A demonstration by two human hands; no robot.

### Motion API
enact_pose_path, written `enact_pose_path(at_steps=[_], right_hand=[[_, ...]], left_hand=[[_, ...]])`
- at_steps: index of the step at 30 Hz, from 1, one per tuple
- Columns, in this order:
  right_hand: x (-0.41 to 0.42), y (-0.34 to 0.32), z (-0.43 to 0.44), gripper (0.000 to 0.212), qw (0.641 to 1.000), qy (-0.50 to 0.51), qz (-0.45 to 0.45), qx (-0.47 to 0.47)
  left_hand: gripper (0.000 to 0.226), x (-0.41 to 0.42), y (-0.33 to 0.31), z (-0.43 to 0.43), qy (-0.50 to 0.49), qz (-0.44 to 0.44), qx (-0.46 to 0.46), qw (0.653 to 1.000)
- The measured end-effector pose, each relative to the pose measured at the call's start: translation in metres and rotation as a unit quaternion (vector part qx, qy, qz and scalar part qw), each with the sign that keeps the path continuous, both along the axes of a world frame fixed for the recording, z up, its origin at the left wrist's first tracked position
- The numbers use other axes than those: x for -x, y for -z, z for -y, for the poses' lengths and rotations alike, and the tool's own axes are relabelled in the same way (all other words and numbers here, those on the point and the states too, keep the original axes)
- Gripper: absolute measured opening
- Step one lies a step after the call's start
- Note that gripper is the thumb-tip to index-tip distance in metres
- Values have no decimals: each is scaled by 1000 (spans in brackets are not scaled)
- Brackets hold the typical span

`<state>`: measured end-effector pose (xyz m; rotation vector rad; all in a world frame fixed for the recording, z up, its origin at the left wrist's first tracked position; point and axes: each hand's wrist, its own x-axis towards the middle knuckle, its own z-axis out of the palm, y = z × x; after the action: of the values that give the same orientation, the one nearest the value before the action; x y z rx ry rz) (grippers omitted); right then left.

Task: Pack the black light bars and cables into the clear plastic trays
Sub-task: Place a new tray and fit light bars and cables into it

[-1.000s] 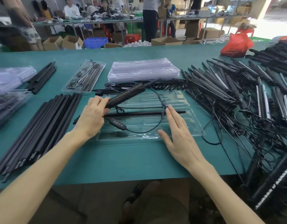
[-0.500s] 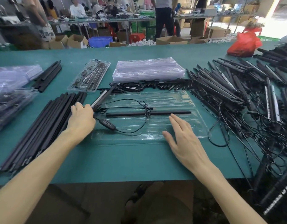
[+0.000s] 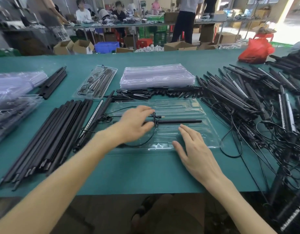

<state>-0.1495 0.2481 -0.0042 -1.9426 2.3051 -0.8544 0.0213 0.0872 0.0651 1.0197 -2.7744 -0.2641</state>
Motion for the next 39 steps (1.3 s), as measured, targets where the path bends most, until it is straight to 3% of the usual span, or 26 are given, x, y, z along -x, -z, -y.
enact_pose_path(at_steps=[2,7,10,15,19,24,31,39], right_hand=[[0,0,1,63,1000,1,-3,2],[0,0,0,60,1000,4,-3,4],[0,-1,0,59,1000,1,-6,3],[-1,-2,-1,60,1000,-1,-20,0],[-2,-1,-2,58,999,-1,-37,-4],[-6,-2,-2,52,999,3,-44,2],[-7,-3,1,47,999,7,-32,10],[-7,-3,2,45,999,11,-37,11]], left_hand=[[55,23,15,-8,50,0,18,999],[54,43,37,2,36,71,79,994],[52,35,33,13,53,96,70,992],[80,12,16,46,46,160,161,973],[65,8,11,77,-3,222,229,948],[46,34,11,100,-57,205,227,950],[35,76,15,116,-38,160,179,970],[40,81,20,122,-82,135,209,965]])
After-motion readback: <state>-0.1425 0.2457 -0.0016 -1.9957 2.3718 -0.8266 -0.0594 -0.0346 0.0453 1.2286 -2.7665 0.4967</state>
